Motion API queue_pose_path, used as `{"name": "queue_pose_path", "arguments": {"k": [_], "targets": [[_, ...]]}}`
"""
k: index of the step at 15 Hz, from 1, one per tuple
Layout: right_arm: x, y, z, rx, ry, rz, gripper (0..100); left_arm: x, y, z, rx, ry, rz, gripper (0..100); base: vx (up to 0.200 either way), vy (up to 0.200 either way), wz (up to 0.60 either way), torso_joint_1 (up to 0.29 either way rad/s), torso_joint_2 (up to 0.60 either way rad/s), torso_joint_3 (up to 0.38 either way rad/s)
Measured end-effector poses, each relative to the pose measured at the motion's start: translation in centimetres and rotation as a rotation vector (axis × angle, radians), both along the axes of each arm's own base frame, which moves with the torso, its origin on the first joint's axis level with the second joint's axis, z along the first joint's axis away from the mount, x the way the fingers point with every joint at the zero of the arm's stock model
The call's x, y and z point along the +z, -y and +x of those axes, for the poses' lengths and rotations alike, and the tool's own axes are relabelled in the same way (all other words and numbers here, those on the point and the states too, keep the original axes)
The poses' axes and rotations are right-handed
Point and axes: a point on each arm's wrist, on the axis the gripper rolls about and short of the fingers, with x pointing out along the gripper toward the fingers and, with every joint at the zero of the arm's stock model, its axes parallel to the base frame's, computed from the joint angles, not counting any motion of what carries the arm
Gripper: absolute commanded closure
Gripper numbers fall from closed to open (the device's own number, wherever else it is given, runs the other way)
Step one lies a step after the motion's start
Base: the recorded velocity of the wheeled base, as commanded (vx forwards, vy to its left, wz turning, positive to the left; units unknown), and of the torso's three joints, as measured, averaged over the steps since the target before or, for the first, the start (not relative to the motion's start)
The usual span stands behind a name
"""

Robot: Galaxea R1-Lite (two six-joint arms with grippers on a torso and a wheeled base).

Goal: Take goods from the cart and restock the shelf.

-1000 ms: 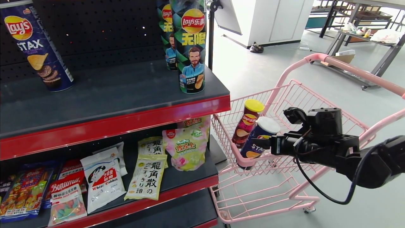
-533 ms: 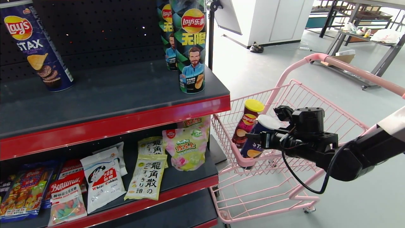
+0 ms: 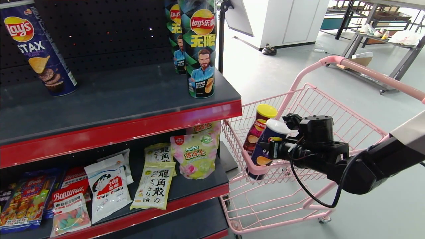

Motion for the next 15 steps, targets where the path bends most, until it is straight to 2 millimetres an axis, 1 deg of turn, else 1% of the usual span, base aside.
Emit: {"name": "queue_pose_path", "arguments": {"k": [2,5,7,9,11,13,15], "targets": [[0.9,0.2,-0.9,-0.004,0.018,-0.004,100,0.0,0.0,0.0,0.000,0.000,0.000,0,0.000,0.000,0.00,0.000,0.00,0.000],[3.4,0.9,-2.9,0.008,0.086,-0.016,100,0.0,0.0,0.0,0.000,-0.001,0.000,0,0.000,0.000,0.00,0.000,0.00,0.000],[5.7,1.4,-4.1,0.014,0.160,-0.010,100,0.0,0.0,0.0,0.000,-0.001,0.000,0,0.000,0.000,0.00,0.000,0.00,0.000],[8.7,1.9,-4.9,0.009,0.261,0.010,100,0.0,0.0,0.0,0.000,-0.001,-0.001,0,0.000,0.000,0.00,0.000,0.00,0.000],[11.1,2.7,-5.7,0.009,0.356,-0.006,100,0.0,0.0,0.0,0.000,-0.001,0.000,0,0.000,0.000,0.00,0.000,0.00,0.000],[13.0,3.4,-6.9,0.012,0.437,-0.038,100,0.0,0.0,0.0,0.000,-0.001,0.000,0,0.000,0.000,0.00,0.000,0.00,0.000],[14.2,4.5,-9.0,0.005,0.459,-0.099,100,0.0,0.0,0.0,0.000,-0.001,0.000,0,0.000,0.000,0.00,0.000,0.00,0.000]]}}
